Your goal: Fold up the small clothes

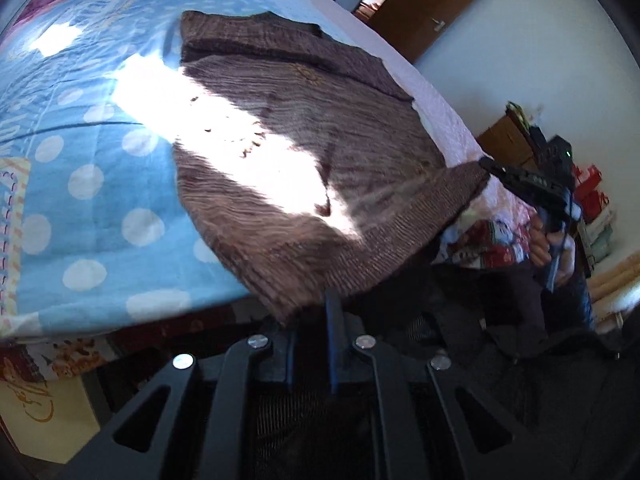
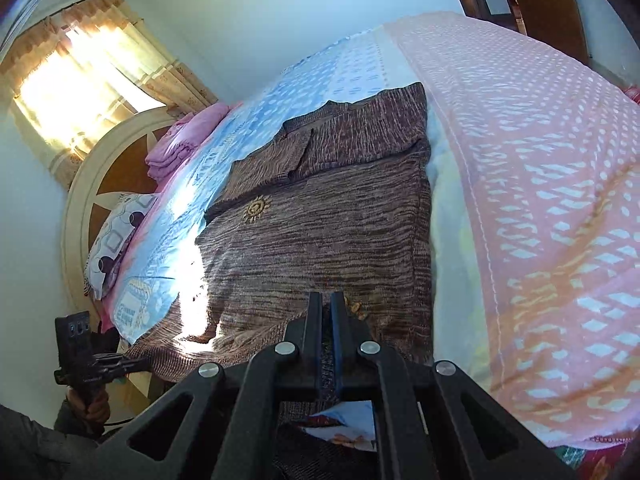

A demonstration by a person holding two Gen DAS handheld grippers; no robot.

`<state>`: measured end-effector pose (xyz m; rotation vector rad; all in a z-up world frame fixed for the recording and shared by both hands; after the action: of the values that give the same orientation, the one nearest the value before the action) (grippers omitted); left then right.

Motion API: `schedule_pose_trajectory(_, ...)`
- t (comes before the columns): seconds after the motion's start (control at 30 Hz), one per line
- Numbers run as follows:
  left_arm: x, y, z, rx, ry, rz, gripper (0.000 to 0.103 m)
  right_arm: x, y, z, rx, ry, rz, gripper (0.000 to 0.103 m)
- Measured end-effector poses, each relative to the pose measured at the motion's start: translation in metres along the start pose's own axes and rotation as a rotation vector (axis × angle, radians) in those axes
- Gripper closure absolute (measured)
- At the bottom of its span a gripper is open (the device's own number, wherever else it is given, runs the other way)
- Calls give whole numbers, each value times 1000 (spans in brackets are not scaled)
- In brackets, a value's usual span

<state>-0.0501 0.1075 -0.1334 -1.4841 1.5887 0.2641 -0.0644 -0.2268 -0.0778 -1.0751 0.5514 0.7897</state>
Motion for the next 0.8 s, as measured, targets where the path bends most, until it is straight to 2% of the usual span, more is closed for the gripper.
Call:
schedule_pose_trajectory(0.1,-13,8,-25,96,28,17,93,-5,5,-5,21,-8,-6,100)
schedule_pose_trajectory(0.17,-22,3,-36,162,0,-4,93,-5,8,-6,17,0,-9,100)
schedule_pose_trajectory(0.23,-27,-10,-35,170,-32,-51,89,-5,10,-6,14,12,-9,100)
schedule_pose_trajectory(0.27,-27,-18,-28,150,-43,-78,76,-4,11,-6,17,11,-8,100)
schedule_pose_trajectory(0.3,-25,-26,-17,111,-60,-97,51,-5,11,-6,21,9,-5,100)
schedule_pose_trajectory(0.37,-16,-37,11,5,-78,-123,32,-7,14,-4,13,8,-5,100)
schedule_pose_trajectory(0.47,12,-37,45,-162,-54,-82,32,-12,18,-1,-2,13,-8,100)
schedule_pose_trajectory(0.53,33,-27,57,-233,-48,-30,39,-13,21,-1,-1,16,-5,100)
schedule_pose_trajectory(0.57,40,-22,59,-248,-49,-10,46,-13,22,-1,0,19,-1,100)
schedule_pose_trajectory(0.6,46,-17,60,-257,-58,9,48,-12,24,-1,2,20,3,100)
schedule_pose_trajectory(0.67,52,-7,59,-248,-103,21,48,-8,26,-3,8,22,13,100)
schedule_pose_trajectory(0.73,56,-5,60,-255,-108,-1,49,-5,28,-6,18,27,19,100)
schedule_pose_trajectory(0.77,54,-6,63,-275,-99,-23,55,-3,29,-8,27,29,23,100)
schedule_pose_trajectory(0.8,53,-7,65,-296,-88,-41,66,-2,29,-10,36,28,27,100)
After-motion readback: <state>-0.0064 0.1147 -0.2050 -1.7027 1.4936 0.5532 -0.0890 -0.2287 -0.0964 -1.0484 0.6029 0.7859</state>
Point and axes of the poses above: each gripper's, at about its wrist camera, not at the fingertips, and x roughly the way its jaws point, z to its left, y to its underside, the point moved 5 cm from there along x, roughly the way its jaws point, and after that the axes turned 7 degrees about y, right-handed, at the moved point
